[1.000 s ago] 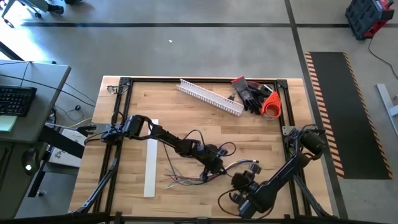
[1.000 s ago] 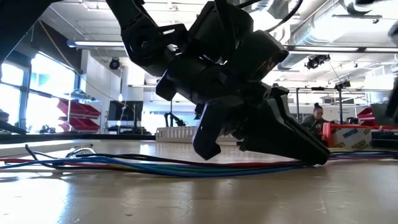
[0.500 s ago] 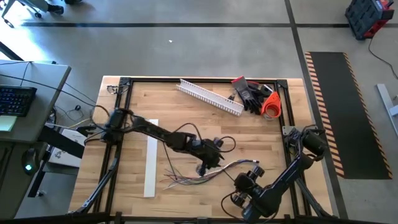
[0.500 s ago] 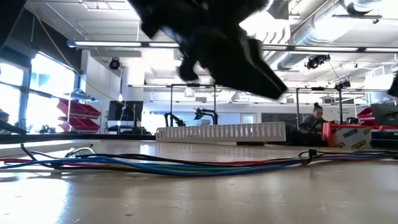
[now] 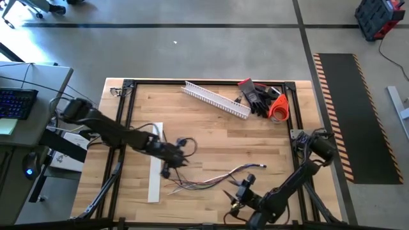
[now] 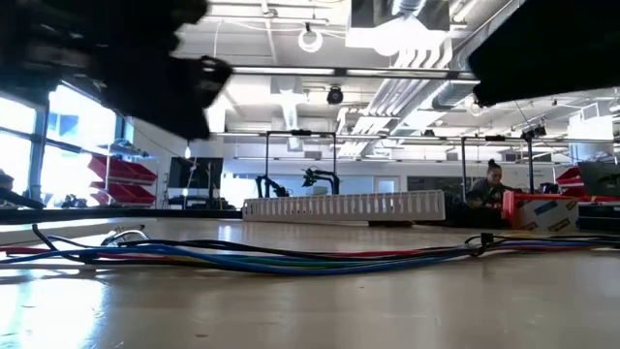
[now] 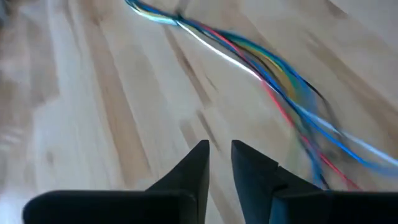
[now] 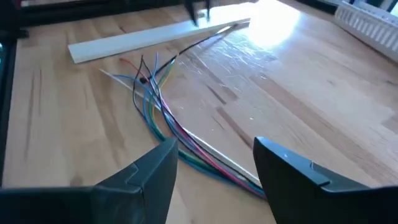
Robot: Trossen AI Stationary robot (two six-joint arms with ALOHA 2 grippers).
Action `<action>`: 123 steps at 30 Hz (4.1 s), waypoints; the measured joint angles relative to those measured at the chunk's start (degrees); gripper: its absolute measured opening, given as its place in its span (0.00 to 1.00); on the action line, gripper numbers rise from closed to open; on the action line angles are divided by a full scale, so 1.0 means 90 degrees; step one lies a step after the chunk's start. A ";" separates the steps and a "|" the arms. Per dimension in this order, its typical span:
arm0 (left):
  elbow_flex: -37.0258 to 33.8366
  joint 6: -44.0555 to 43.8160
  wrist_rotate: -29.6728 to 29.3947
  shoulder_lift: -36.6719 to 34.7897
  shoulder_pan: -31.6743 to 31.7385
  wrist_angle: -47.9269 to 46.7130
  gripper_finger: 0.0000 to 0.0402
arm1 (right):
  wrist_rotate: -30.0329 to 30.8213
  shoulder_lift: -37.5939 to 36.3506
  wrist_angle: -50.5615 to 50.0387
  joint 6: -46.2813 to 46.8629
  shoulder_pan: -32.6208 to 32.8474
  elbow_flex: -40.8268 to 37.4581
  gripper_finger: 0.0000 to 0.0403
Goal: Ziptie cables
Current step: Wrap the zip tie on the cable
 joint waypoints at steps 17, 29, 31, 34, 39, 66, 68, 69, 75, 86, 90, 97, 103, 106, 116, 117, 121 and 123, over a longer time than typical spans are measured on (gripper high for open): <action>-0.0833 0.0241 -0.0484 0.0012 -0.0360 -0.0948 0.28 | -0.1015 0.0002 0.1401 -0.1066 -0.0773 -0.0542 0.49; -0.0613 0.0666 0.0422 0.0616 0.0154 -0.1111 0.06 | -0.1143 0.0002 0.1651 -0.1153 -0.0709 -0.0542 0.49; -0.0444 0.0762 0.0253 0.0631 0.0154 -0.1362 0.02 | -0.1138 0.0002 0.1679 -0.1245 -0.0705 -0.0528 0.49; -0.0091 0.0889 -0.0819 0.0658 0.0074 -0.2007 0.01 | -0.0891 0.0002 0.1685 -0.1303 -0.0637 -0.0525 0.49; 0.0500 0.1396 -0.3270 0.0644 -0.0226 -0.2752 0.00 | -0.0114 0.0002 0.1727 -0.1260 -0.0468 -0.0525 0.49; 0.0860 0.1027 -0.4686 0.0605 -0.1671 -0.1152 0.00 | 0.0544 0.0114 0.4681 -0.9762 -0.0855 -0.0045 0.49; 0.0861 0.0973 -0.4695 0.0605 -0.1734 -0.1001 0.00 | 0.0539 0.0114 0.4611 -0.9862 -0.0919 0.0081 0.49; 0.0862 0.0971 -0.4711 0.0605 -0.1766 -0.0967 0.00 | 0.0559 0.0114 0.4588 -0.9921 -0.0948 0.0128 0.49; 0.0860 0.0972 -0.4696 0.0605 -0.1806 -0.0680 0.00 | 0.0352 0.0129 0.4549 -0.9990 -0.1188 0.0332 0.49; 0.0860 0.0968 -0.4667 0.0605 -0.1794 -0.0511 0.00 | -0.0241 0.0131 0.4730 -0.9570 -0.1676 0.0351 0.49; 0.0860 0.0810 -0.4585 0.0605 -0.1794 -0.0458 0.00 | -0.0568 0.0132 0.4496 -0.9341 -0.1751 0.0354 0.49; 0.0860 0.0551 -0.2194 0.0815 -0.1546 -0.0319 0.01 | -0.1798 0.0134 0.4476 -0.9163 -0.1523 0.0354 0.49; 0.0860 0.1428 -0.1496 0.1704 -0.1274 0.0184 0.13 | -0.2877 0.0134 0.3940 -0.8133 -0.1364 0.0354 0.49; 0.0860 0.1858 -0.1527 0.2222 -0.1163 0.0712 0.21 | -0.2780 0.0134 0.3439 -0.7878 -0.1317 0.0354 0.49; 0.0984 0.1994 -0.1510 0.2953 -0.0925 0.1479 0.29 | -0.2559 0.0163 0.3084 -0.7401 -0.1312 0.0351 0.49; 0.0984 0.1956 -0.1508 0.2953 -0.0925 0.1482 0.27 | -0.2546 0.0163 0.3087 -0.7403 -0.1312 0.0351 0.49; 0.0974 0.1762 -0.1526 0.2954 -0.0922 0.1541 0.11 | -0.2594 0.0236 0.3160 -0.7421 -0.1343 0.0351 0.49; 0.0967 0.1559 -0.1706 0.2961 -0.0917 0.1600 0.03 | -0.2587 0.0333 0.3202 -0.7460 -0.1349 0.0351 0.49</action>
